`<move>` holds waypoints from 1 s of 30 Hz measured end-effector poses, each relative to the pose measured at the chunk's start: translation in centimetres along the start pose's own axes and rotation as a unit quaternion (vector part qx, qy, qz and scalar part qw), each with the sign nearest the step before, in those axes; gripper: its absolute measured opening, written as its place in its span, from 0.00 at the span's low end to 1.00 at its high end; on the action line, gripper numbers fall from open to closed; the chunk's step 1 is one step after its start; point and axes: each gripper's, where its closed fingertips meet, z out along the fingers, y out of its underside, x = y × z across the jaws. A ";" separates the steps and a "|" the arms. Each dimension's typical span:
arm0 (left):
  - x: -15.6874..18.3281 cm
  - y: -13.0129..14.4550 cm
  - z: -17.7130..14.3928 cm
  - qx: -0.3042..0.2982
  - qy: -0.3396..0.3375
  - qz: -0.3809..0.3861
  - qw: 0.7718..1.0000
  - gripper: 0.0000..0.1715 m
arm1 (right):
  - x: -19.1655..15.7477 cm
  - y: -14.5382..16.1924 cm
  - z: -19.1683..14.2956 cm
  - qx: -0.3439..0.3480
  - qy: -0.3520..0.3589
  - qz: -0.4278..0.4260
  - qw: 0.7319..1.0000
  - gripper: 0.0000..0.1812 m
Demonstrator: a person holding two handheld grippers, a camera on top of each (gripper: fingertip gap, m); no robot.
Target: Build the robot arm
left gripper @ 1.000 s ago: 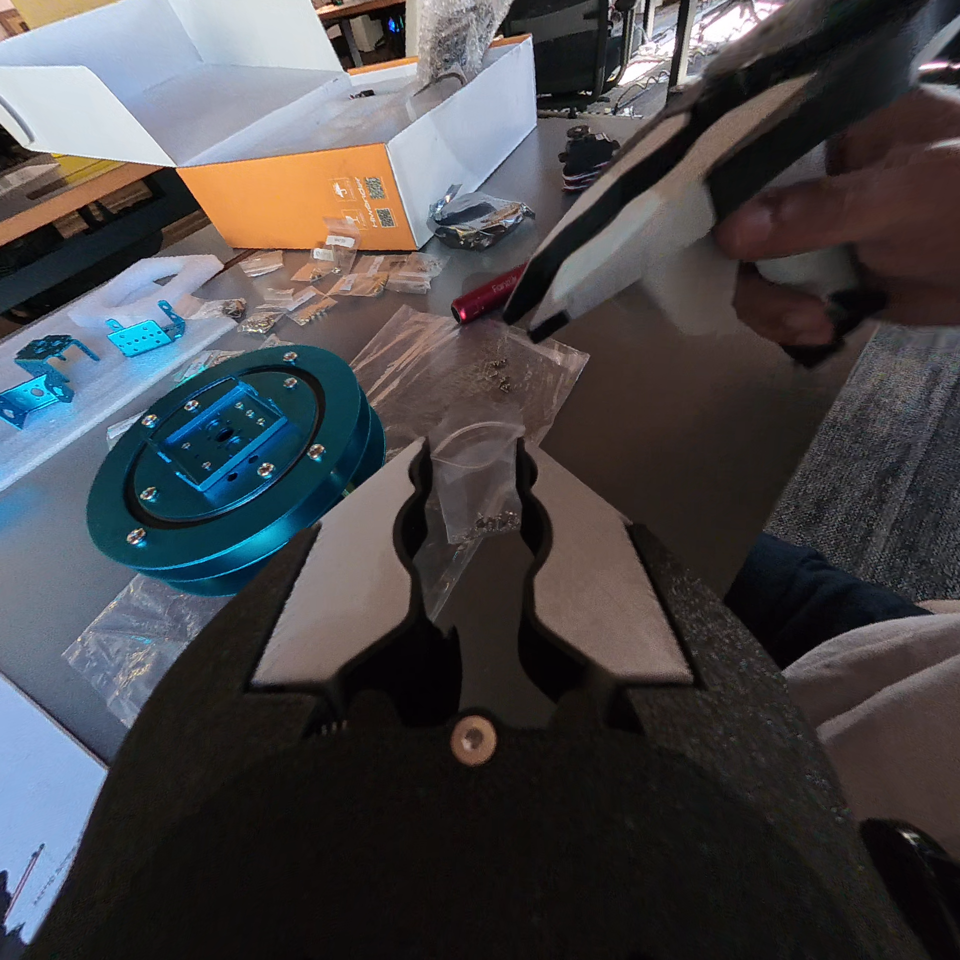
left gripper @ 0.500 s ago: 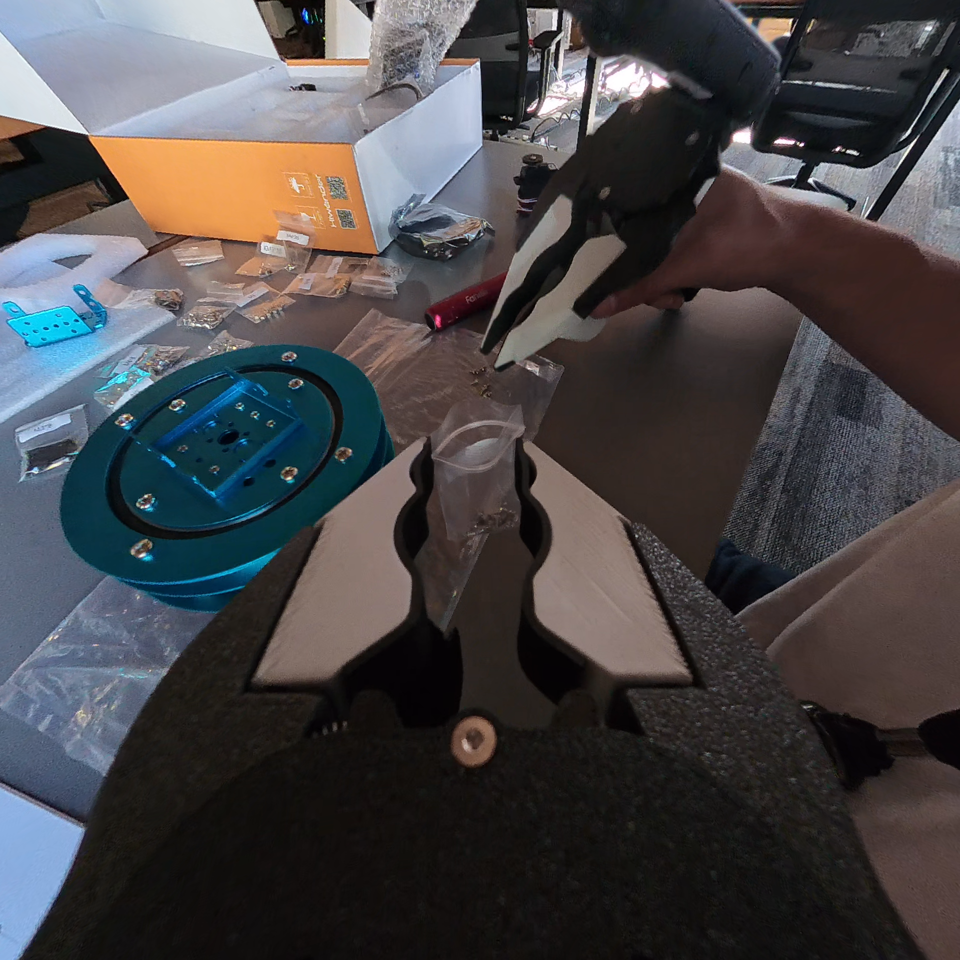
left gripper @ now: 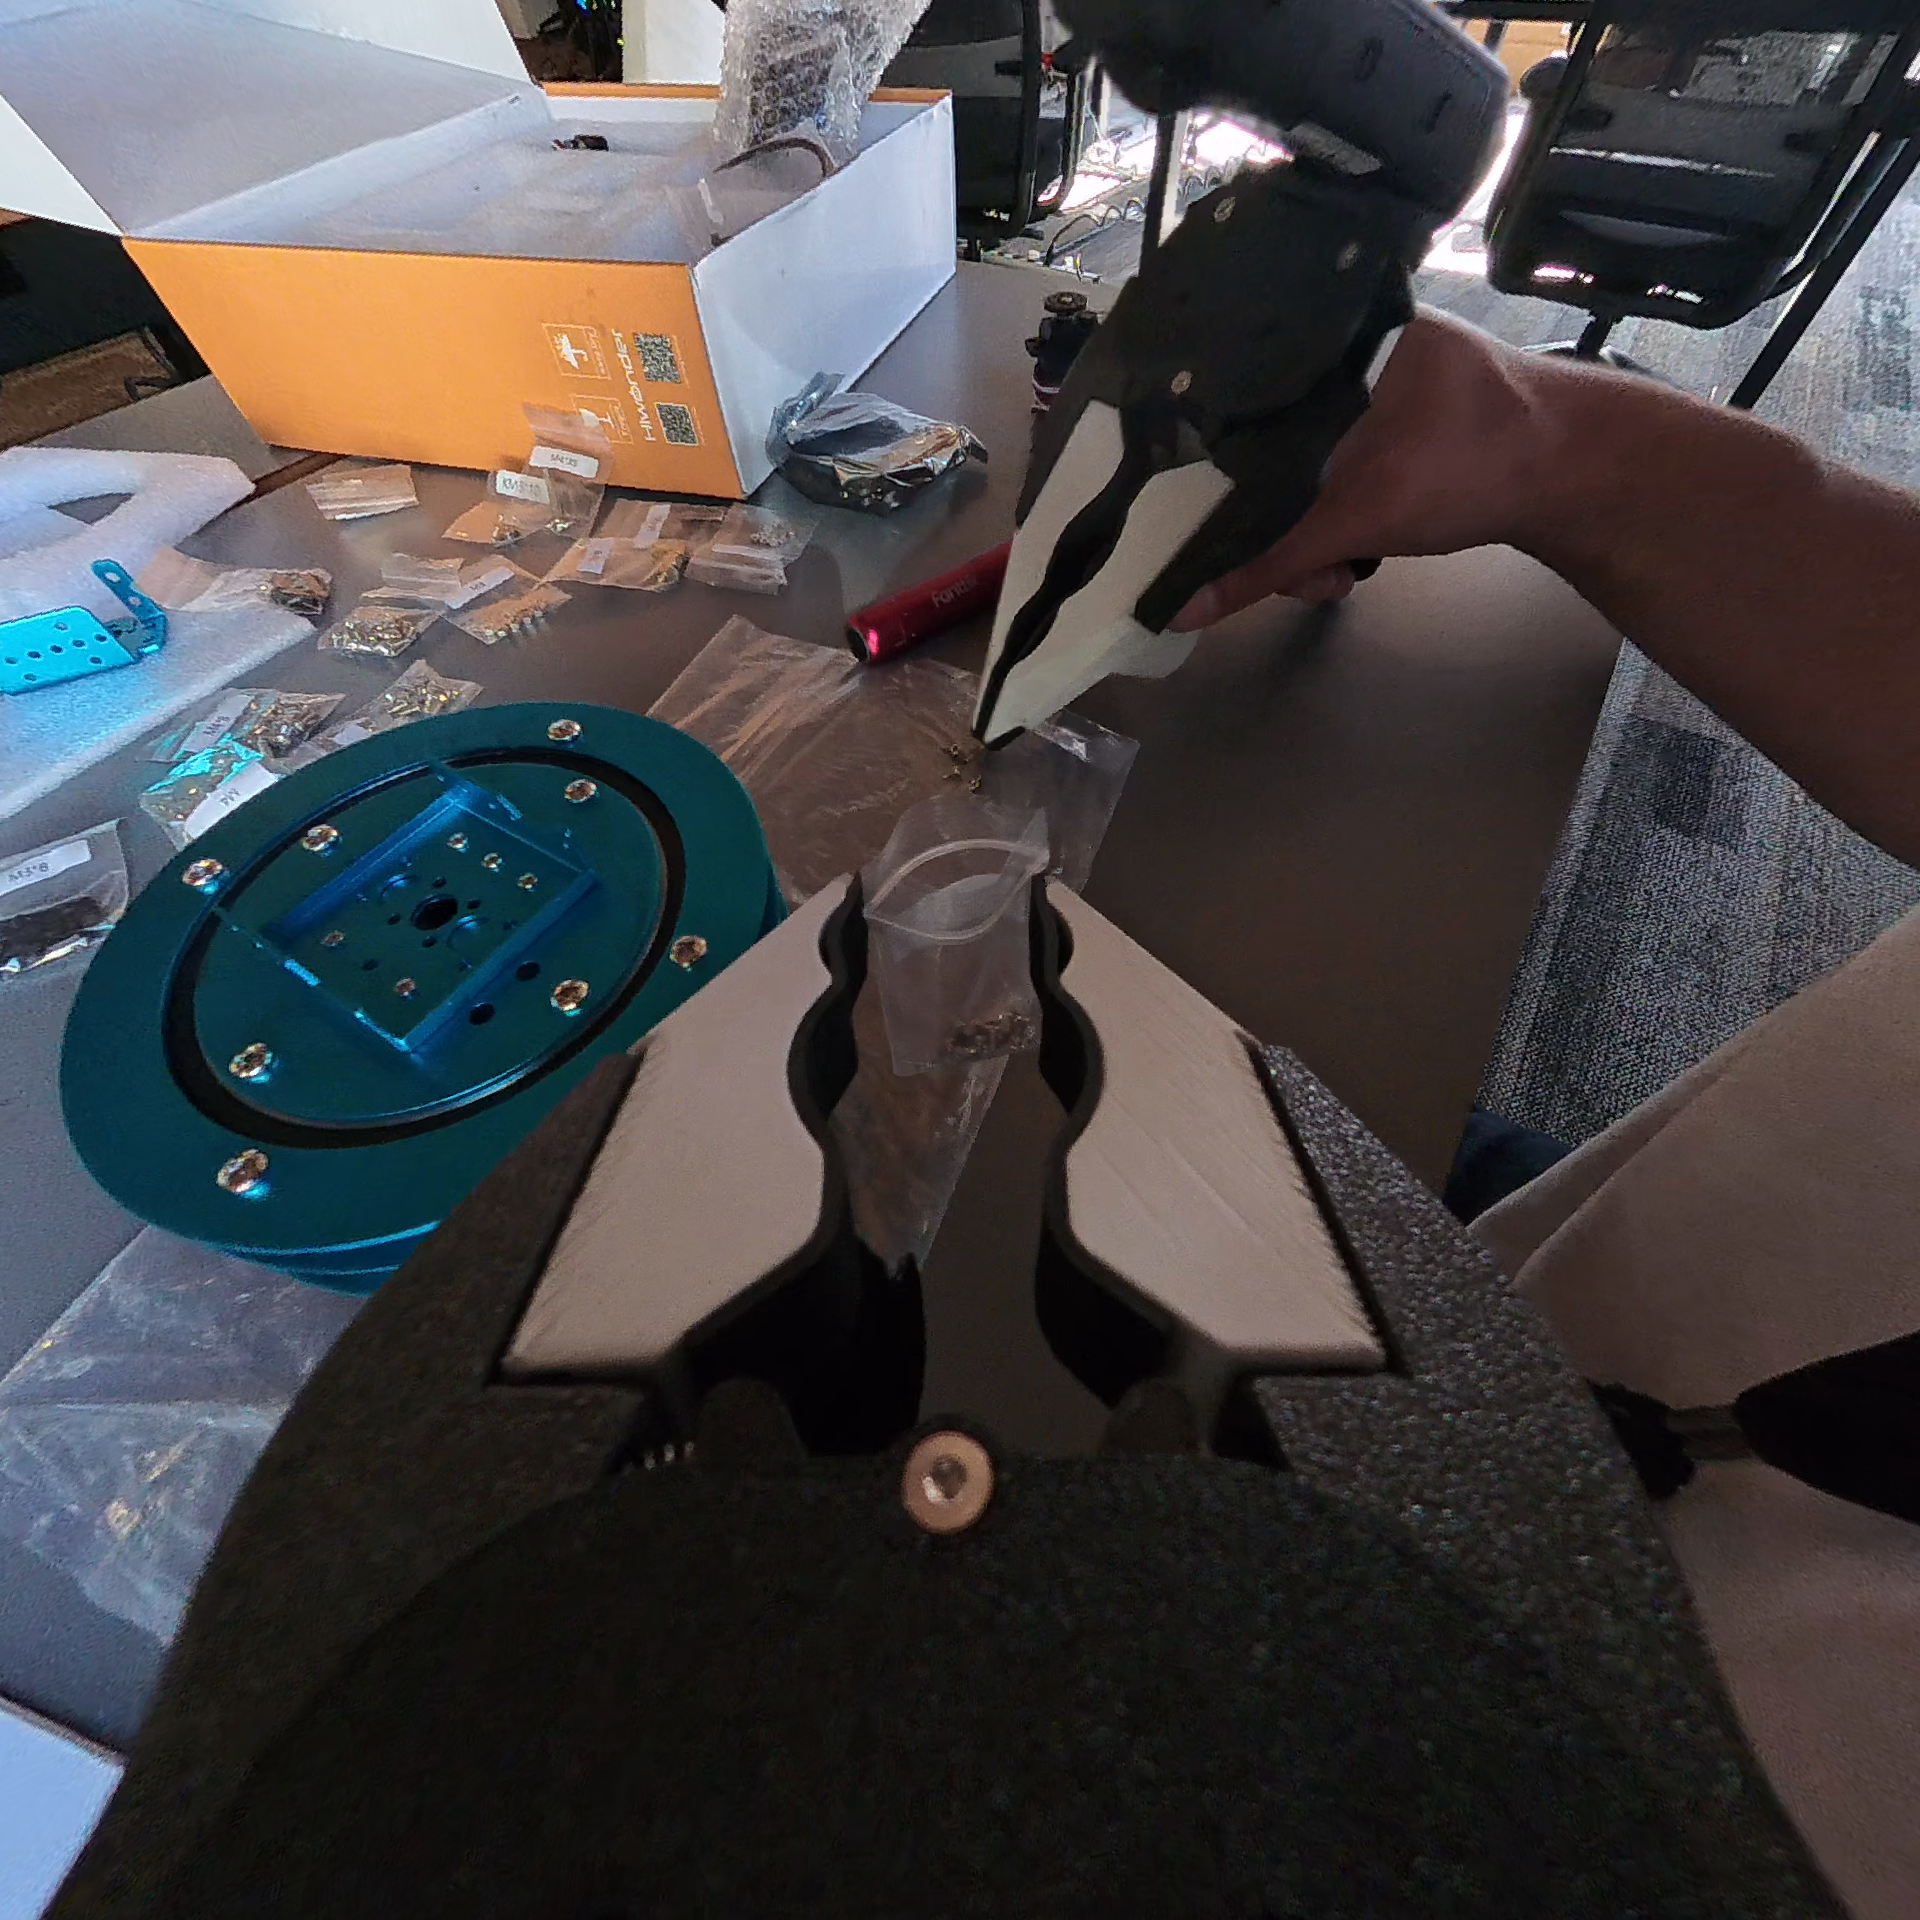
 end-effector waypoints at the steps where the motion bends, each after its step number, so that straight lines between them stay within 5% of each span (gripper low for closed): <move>1: 0.0 0.0 0.1 0.000 0.002 0.000 1.000 0.18 | -0.2 -0.2 -0.3 0.009 -0.003 0.002 1.000 0.00; 10: 1.0 0.4 1.2 -0.010 0.026 0.006 1.000 0.18 | -2.5 -2.9 -3.8 0.094 -0.018 0.022 0.995 0.00; 30: 0.4 0.5 1.3 -0.007 0.025 0.009 1.000 0.17 | -2.3 -3.0 -3.8 0.091 -0.007 0.022 0.996 0.00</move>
